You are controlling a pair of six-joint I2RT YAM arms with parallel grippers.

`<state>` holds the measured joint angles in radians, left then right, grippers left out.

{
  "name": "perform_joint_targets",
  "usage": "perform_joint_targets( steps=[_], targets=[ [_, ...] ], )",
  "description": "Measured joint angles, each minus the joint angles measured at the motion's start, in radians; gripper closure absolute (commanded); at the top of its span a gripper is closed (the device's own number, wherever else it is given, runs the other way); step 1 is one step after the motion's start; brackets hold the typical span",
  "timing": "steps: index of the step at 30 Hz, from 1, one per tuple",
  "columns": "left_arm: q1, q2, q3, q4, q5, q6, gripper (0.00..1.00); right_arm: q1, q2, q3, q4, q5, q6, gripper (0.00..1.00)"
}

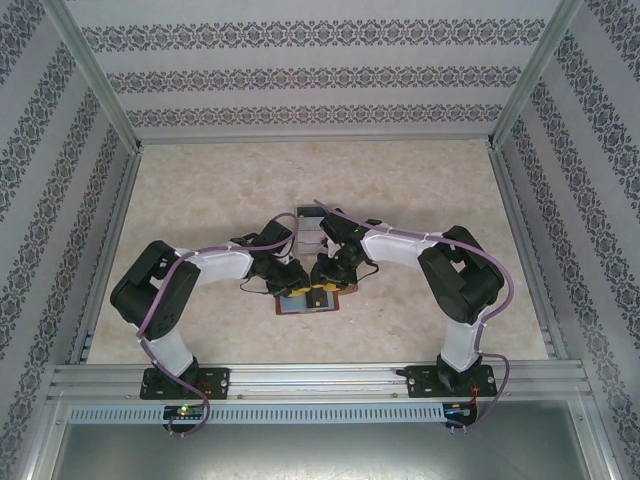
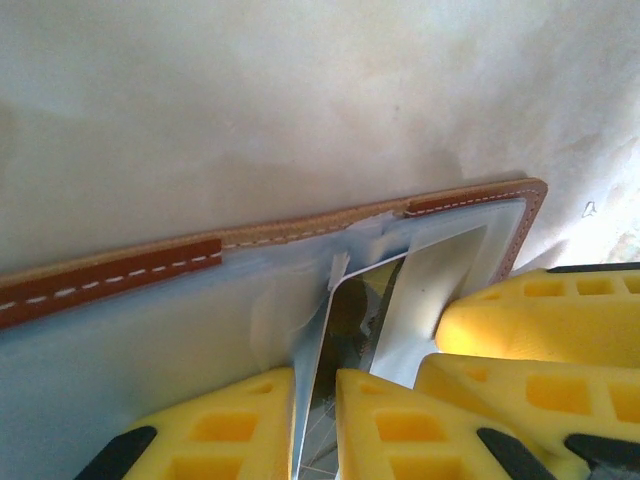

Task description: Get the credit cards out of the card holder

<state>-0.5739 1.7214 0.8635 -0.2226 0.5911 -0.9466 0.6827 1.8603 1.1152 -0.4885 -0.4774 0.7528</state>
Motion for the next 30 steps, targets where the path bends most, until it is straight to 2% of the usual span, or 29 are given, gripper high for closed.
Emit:
perform_joint_targets(
  steps=[7,15,30],
  targets=[
    [0.0,0.0,-0.009,0.023,0.008,-0.006,0.9,0.0,0.0,0.0,0.0,0.001,0.0,0.66],
    [0.0,-0.012,-0.008,0.01,0.003,0.004,0.92,0.0,0.0,0.0,0.0,0.001,0.0,0.66],
    [0.007,-0.114,0.061,-0.236,-0.111,0.109,0.94,0.0,0.005,0.001,0.003,-0.003,-0.014,0.66]
  ],
)
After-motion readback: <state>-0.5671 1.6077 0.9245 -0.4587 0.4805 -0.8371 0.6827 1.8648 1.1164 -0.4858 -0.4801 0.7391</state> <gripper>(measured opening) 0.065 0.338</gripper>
